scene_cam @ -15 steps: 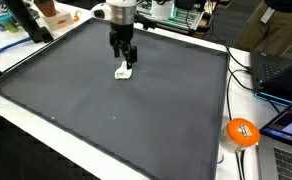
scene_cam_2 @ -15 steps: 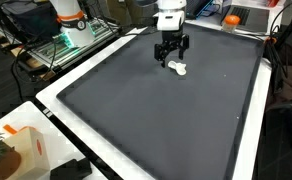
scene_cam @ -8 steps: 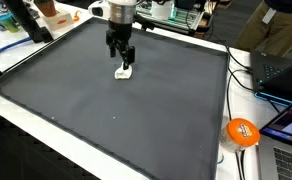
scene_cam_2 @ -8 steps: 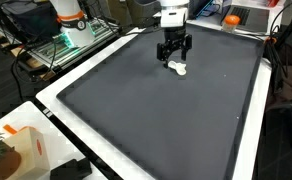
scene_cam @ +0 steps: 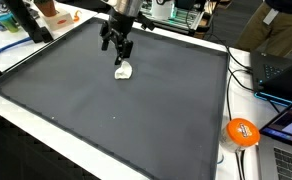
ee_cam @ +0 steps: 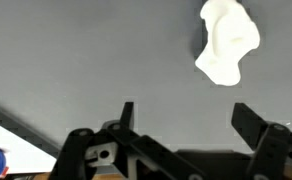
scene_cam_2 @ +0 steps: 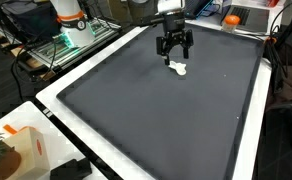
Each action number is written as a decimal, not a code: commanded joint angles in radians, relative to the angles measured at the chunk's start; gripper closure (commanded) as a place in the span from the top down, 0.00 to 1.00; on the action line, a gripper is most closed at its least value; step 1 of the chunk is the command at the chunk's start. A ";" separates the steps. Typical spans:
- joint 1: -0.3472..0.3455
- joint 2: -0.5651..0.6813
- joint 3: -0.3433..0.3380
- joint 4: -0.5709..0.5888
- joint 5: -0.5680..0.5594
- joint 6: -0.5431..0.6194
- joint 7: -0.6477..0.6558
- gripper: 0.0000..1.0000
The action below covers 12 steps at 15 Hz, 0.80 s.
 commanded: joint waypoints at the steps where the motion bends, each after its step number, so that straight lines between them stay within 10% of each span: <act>1: 0.126 -0.077 -0.136 -0.081 -0.232 0.004 0.195 1.00; 12: 0.126 -0.108 -0.102 -0.139 -0.190 0.022 0.214 1.00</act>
